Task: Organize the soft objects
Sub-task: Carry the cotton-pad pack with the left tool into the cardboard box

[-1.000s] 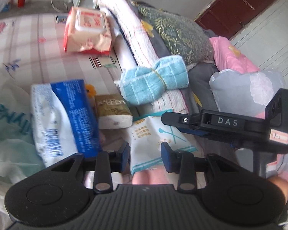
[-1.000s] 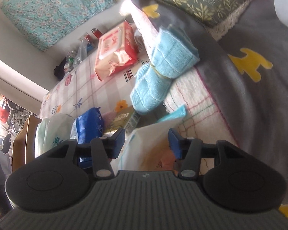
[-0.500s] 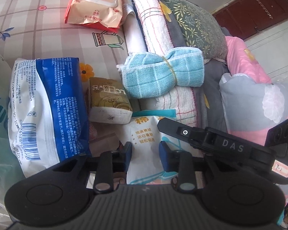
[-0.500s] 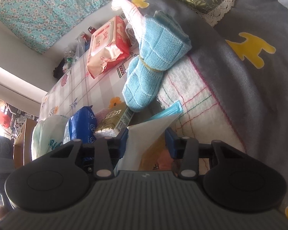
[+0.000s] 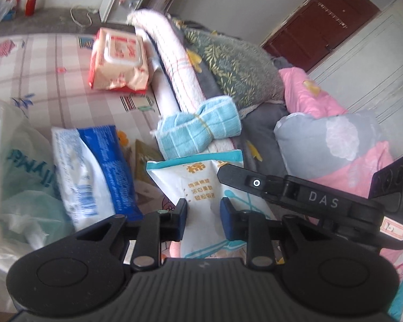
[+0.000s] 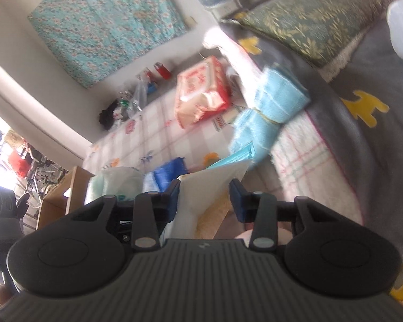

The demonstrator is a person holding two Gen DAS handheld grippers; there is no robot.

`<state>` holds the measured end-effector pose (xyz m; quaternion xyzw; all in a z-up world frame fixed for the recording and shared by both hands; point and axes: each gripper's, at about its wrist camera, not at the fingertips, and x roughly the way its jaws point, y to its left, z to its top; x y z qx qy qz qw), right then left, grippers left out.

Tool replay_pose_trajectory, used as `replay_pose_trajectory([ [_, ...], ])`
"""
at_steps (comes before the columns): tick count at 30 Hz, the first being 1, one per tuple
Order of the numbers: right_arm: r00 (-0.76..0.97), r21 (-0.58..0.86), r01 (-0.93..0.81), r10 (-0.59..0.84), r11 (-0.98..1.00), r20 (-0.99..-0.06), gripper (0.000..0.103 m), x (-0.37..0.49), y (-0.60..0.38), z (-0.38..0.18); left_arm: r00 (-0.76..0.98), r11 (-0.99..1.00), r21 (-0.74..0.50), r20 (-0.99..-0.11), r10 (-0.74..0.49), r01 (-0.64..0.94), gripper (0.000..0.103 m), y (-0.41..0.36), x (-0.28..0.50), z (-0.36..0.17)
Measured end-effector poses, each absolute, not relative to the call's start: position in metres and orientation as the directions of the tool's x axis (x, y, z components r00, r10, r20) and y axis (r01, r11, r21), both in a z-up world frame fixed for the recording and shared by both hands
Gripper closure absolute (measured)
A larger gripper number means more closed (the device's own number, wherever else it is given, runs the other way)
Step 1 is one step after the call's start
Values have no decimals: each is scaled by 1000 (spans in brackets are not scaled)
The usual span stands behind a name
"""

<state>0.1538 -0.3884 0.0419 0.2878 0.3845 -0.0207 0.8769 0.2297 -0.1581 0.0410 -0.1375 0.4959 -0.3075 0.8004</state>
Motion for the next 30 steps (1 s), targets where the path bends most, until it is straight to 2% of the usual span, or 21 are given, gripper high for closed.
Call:
replay_pose_trajectory([
  [8,755,487,79,266,870,-599,65,156,-313,91,468,809,-478,-660,-588,342,76,-83,198,92],
  [16,710,485,-142,430,863,-558,65,199,-182,117,618,879,-436,-642,-454,192,76,35,176,119],
  [22,615,470,-273,528,840,-586,65,241,-73,110,674,911,-413,-670,-311,9,77,125,172,110],
  [30,524,406,-302,506,863,-685,65,307,34,69,648,924,-356,-739,-186,-141,77,195,211,69],
])
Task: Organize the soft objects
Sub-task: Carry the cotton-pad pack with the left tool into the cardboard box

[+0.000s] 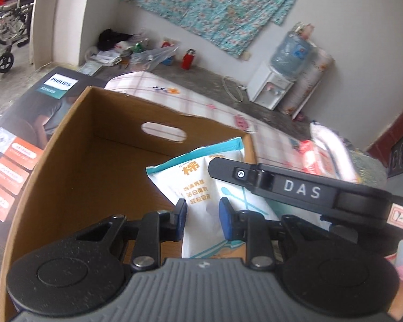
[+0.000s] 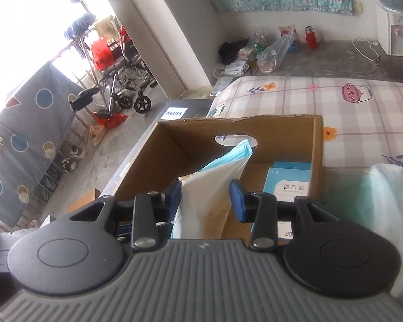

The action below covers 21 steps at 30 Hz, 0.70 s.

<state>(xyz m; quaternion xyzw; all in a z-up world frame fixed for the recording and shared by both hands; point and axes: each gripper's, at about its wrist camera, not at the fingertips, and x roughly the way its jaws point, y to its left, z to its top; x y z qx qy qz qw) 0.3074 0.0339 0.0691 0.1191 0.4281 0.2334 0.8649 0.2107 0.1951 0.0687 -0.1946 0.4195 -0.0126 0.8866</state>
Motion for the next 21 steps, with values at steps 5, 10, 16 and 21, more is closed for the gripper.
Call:
replay_pose_trajectory([
  [5,501,376,-248,451,893,-739,65,347,63,31,600,931,-313,-787,-143,-188,75,215,246,36],
  [10,456,331,-183,378,926,-805,64,375,67,-18,522,941,-251,-847,-100,-227,73,220,264,0],
  [16,490,271,-200,336,942,-805,63,370,69,-22,498,958,-194,-865,-65,-213,72,220,265,-13],
  [21,576,224,-232,319,947,-753,66,370,63,2,549,960,-187,-834,-43,-208,72,219,261,0],
])
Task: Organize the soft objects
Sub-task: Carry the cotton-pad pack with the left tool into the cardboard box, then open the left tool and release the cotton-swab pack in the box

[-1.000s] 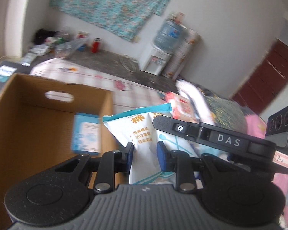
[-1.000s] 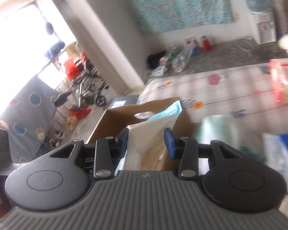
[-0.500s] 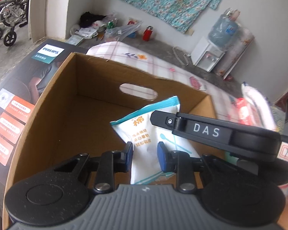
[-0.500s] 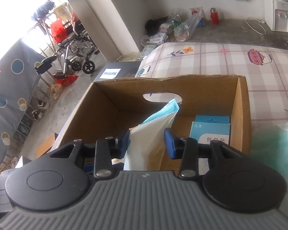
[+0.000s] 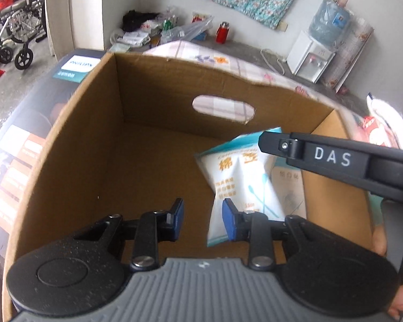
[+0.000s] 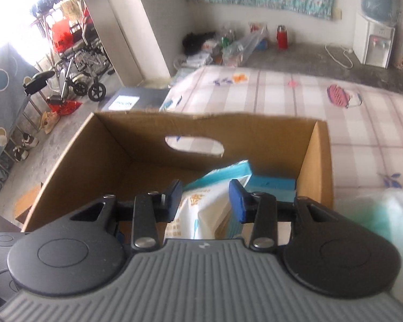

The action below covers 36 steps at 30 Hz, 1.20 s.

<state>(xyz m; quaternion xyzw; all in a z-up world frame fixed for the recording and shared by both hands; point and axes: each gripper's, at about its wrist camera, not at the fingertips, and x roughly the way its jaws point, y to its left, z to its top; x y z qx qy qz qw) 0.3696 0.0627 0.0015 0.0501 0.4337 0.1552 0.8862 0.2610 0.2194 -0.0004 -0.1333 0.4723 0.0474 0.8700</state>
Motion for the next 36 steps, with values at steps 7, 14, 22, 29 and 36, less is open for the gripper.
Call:
replay_pose_trajectory([
  [7,555,194,-264,314,945,-770,75,374,59,4,544,975,-160,-838,-50,-156,72,199,276,1],
  [14,442,239,-239,325,941,-836,86,390,75,-30,458,978,-113,-889,-21,-175,74,191,291,-26],
  [22,368,320,-175,364,931,-856,88,407,82,-57,448,962,-121,-894,1,-244,73,216,290,-36],
  [29,351,315,-152,349,937,-869,87,410,81,-60,443,957,-137,-896,-10,-256,71,215,292,-40],
  [36,361,444,-136,461,886,-810,85,396,64,-44,484,948,-194,-873,-51,-250,56,217,272,-22],
])
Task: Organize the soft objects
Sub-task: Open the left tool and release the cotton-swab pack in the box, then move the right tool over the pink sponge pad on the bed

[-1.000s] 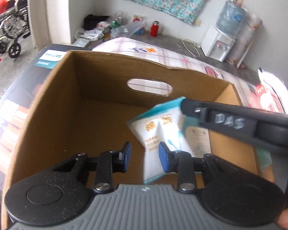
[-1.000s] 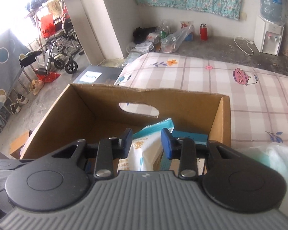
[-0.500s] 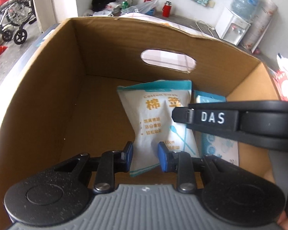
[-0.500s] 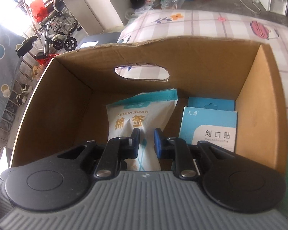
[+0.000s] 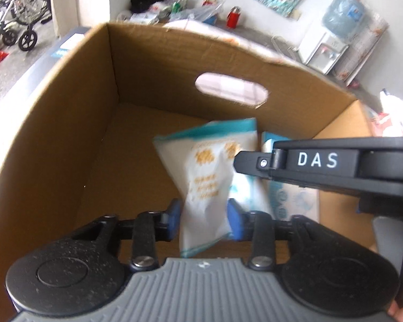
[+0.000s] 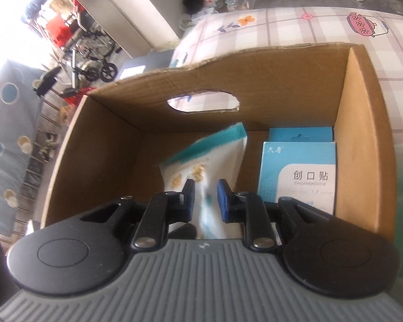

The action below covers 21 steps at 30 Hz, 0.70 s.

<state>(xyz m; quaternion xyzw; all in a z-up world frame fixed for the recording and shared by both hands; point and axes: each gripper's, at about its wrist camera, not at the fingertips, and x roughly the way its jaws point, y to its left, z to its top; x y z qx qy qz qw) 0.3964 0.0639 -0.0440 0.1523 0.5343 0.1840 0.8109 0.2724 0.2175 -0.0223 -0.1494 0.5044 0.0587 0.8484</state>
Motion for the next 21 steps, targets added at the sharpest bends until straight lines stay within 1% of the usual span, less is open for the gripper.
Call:
replay_pose_trajectory([
  [1,368,463,-138,479,876,-797,84,392,60,-40,496,949,-196,-867,-51,-246,49,215,269,-17],
  [2,374,482,-142,498,865,-782,82,388,55,-35,511,951,-201,-858,-54,-236,47,213,265,-12],
  [6,420,536,-178,556,825,-717,75,363,30,-7,556,958,-211,-828,-69,-196,41,201,254,10],
  [11,485,563,-217,588,798,-647,73,330,-21,35,608,966,-228,-787,-107,-125,38,172,239,37],
  [16,562,539,-211,552,816,-616,72,294,-94,74,638,973,-230,-748,-184,11,37,117,230,63],
  [21,641,498,-116,448,859,-623,69,260,-187,91,629,954,-235,-718,-298,184,37,43,227,72],
])
